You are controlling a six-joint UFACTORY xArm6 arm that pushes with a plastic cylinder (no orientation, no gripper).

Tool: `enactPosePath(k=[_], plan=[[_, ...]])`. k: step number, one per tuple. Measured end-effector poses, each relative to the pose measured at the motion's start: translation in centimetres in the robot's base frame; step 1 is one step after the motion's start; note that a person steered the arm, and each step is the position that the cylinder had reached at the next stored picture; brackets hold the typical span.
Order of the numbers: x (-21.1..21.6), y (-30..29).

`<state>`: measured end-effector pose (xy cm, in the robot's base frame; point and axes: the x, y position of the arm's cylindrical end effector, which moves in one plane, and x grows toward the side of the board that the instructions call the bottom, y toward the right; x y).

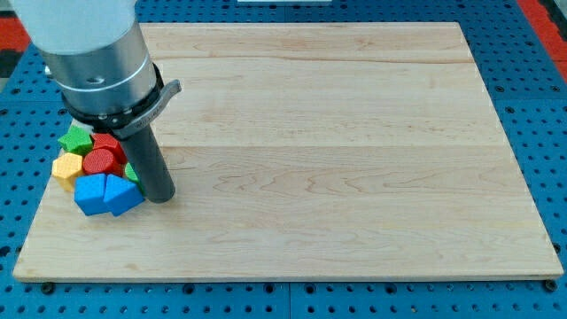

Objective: Adjust the triangle to the group of blocks

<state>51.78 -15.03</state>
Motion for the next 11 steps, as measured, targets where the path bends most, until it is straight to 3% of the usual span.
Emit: enactPosePath(k=[3,4,5,6,7,11], plan=[[0.0,-1.5],[1.5,1.6],[7.5,2.3],[7.8,-0.7],[5.2,-1.9],[2.8,-4.3]])
